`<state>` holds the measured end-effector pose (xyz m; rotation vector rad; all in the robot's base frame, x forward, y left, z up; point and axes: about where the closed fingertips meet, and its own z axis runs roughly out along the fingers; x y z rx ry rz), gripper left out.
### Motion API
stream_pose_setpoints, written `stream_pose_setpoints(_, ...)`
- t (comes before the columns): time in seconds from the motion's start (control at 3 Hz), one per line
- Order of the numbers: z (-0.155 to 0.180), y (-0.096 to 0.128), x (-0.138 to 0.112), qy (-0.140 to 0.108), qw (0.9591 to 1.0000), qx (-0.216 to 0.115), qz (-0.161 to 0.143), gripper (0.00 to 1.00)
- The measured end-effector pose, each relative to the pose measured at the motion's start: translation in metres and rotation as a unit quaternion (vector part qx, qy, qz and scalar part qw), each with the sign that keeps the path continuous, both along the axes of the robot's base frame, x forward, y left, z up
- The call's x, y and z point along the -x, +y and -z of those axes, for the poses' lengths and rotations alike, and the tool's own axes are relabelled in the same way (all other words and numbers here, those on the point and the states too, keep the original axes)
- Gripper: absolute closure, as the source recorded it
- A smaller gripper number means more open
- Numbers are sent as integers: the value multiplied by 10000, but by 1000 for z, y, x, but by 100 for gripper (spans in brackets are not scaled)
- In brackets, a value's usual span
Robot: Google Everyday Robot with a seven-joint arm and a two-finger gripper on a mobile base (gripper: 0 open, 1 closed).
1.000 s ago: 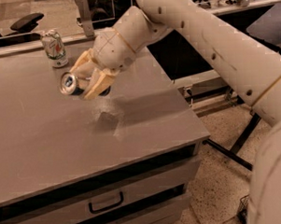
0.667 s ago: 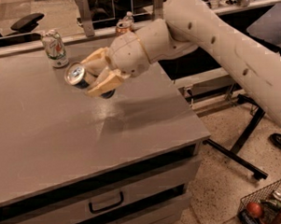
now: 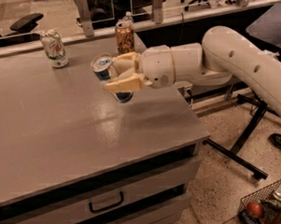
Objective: Place redbull can upright
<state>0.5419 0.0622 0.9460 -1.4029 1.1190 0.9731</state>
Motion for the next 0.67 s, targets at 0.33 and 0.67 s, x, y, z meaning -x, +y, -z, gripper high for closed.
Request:
stream_pose_setpoints(0.33,8,-9,-5,366,9986,-232,304,100)
stream_pose_setpoints(0.67,15,-16,-11,643,9957,-420,523,100)
